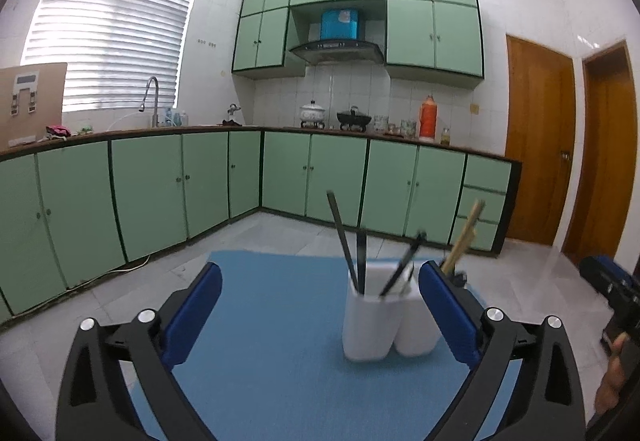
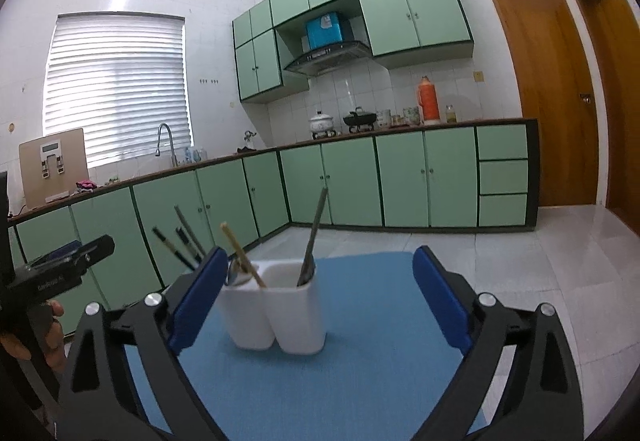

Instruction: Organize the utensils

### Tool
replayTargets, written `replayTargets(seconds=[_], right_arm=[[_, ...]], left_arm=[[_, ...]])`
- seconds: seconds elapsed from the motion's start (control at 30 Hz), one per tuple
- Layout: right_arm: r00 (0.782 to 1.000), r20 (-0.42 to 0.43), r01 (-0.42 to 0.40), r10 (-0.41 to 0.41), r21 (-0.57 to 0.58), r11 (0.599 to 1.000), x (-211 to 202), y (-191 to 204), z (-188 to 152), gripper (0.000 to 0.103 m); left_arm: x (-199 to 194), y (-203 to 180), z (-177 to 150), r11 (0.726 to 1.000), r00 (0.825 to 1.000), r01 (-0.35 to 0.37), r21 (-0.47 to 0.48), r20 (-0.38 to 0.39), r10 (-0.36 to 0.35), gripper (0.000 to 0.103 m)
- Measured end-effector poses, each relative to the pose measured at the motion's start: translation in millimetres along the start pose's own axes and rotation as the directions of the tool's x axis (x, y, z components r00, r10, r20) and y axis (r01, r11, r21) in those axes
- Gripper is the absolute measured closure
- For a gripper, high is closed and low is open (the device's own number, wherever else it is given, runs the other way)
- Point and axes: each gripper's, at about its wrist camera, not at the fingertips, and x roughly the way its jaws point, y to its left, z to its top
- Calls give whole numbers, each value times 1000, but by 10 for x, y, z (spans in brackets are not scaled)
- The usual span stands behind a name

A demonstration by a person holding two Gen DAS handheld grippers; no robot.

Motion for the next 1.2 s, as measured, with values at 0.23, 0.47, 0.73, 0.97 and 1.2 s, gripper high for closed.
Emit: replayTargets(seconds=[0.23, 0.47, 0.73, 0.97, 1.2], right_arm=[[997, -83, 9, -9, 3, 1000, -259, 61, -120, 6], [987, -157, 8, -11, -20, 1000, -477, 230, -178, 5], [971, -237, 23, -42, -84, 996, -695, 460, -318, 5], [965, -261, -15, -6, -79, 997, -766, 528, -416, 5], [967, -254, -32, 12, -74, 997, -750, 556, -404, 6]], left_arm=[[-273, -128, -177, 1000, 998, -5, 16, -55, 6, 6], [-559, -189, -294, 1000, 995, 23, -21, -101, -25, 6], [-768, -160, -439, 999, 986, 23, -23, -163, -27, 6], [-848, -152, -611, 1000, 981, 13, -6, -192, -14, 6], [-870, -165, -633, 1000, 983, 22, -5, -181, -22, 6]])
